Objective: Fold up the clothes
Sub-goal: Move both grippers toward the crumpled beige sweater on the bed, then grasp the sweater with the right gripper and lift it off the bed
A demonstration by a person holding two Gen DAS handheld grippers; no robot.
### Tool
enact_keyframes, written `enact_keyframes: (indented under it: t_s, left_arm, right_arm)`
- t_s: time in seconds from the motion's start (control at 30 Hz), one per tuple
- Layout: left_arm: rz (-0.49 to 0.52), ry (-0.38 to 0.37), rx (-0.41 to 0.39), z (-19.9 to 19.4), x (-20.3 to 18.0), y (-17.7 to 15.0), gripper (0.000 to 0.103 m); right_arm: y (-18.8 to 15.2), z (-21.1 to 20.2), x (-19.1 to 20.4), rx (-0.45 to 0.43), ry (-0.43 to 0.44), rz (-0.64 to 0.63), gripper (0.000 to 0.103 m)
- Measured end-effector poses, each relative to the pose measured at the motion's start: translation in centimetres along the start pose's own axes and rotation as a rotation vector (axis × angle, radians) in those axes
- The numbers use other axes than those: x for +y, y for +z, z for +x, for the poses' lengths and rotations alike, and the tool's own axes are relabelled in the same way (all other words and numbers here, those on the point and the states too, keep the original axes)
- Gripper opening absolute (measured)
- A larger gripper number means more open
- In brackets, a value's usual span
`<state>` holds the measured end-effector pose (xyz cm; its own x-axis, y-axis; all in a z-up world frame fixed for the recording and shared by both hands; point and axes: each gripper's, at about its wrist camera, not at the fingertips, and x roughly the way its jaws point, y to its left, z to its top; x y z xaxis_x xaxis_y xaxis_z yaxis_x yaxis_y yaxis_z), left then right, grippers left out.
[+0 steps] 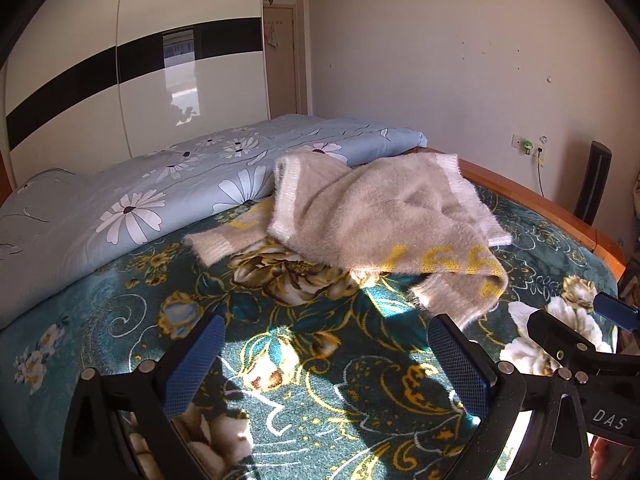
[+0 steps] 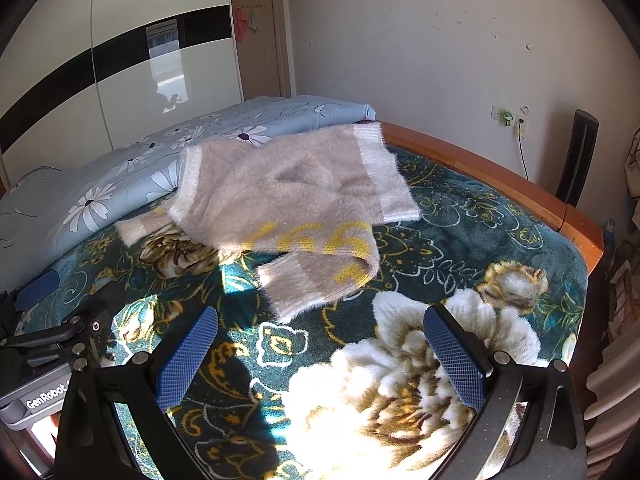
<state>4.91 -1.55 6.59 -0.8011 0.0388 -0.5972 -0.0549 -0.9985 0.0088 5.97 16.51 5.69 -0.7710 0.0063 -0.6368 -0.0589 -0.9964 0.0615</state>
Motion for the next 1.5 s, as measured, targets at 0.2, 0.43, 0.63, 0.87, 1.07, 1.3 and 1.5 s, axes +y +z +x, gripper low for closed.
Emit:
enact_keyframes:
  t_s: [0.2, 0.43, 0.63, 0.87, 1.07, 1.3, 1.5]
  left_arm:
    - [-0.015, -0.014, 0.012, -0.4, 0.4, 0.1, 0.103]
    - [0.020, 0.015, -0.002, -0.8, 0.5, 0.1, 0.103]
    - [0.020, 0.002, -0.004, -0.7, 0.6, 0.5, 0.103]
    - [0.029, 0.002, -0.015, -0.5, 0.4, 0.6, 0.103]
    - [0.049, 0.009, 0.000, -0.2, 0.3, 0.4, 0.103]
    - [-0.021, 0.030, 0.047, 0.0, 3.3, -1.0, 0.103]
    - [-0.140, 0.136, 0.030, -2.3, 10.2, -3.2, 0.103]
  right_arm:
    - [0.2, -0.4, 0.2, -0.014, 0.016, 0.004, 0.103]
    - [0.3, -1.0, 1.1, -0.066, 0.052, -0.050, 0.103]
    - [0.7, -0.5, 0.8, -0.049, 0.066, -0.049, 0.103]
    - [0.8, -0.2, 0.6, -0.064, 0.077, -0.058, 0.103]
    - [0.5, 0.4, 0.4, -0.061, 0.127, -0.048, 0.103]
    - [0.1, 1.5, 1.3, -0.057, 0.149, -0.118, 0.103]
    - [2.0, 4.9, 5.4, -0.036, 0.208, -0.236, 0.103]
